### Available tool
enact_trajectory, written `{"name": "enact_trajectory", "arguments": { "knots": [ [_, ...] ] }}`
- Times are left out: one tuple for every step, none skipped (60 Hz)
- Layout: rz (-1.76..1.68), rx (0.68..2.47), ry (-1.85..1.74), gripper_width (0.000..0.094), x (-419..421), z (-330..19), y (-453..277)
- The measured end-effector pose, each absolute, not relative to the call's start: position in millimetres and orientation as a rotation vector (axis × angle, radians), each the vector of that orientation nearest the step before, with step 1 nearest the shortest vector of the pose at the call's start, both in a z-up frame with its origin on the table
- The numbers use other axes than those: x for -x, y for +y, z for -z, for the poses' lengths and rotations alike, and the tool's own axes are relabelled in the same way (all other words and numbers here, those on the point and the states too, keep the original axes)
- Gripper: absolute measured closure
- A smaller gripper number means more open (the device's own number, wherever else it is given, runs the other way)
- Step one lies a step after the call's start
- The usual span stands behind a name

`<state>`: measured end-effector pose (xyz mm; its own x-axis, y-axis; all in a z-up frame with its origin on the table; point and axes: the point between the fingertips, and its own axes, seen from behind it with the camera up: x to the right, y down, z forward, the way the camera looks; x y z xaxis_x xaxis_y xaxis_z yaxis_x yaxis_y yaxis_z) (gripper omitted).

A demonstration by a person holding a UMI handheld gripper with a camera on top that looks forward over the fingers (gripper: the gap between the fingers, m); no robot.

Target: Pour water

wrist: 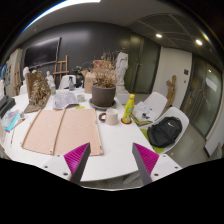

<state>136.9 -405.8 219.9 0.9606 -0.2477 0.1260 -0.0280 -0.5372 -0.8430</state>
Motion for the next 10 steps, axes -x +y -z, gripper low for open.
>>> {"name": "enact_trajectory", "arguments": {
  "knots": [
    [0.275, 2.127, 0.2, 0.0077, -135.1, -219.9, -407.7],
    [0.271, 2.128, 0.205, 0.0078, -134.2, -219.7, -409.5],
    [0.271, 2.128, 0.211, 0.0076, -133.8, -219.6, -411.0],
    [0.275, 2.123, 0.215, 0.0078, -133.6, -218.6, -410.6],
    [0.277, 2.118, 0.219, 0.0078, -133.6, -220.3, -411.6],
    [0.278, 2.114, 0.222, 0.0076, -133.9, -222.0, -412.2],
    [0.28, 2.111, 0.226, 0.0079, -134.2, -223.0, -412.8],
    [0.285, 2.108, 0.229, 0.0077, -135.4, -223.7, -413.7],
    [0.291, 2.105, 0.232, 0.0078, -136.6, -224.4, -414.5],
    [0.299, 2.103, 0.234, 0.0078, -138.0, -225.2, -415.0]
  ]
}}
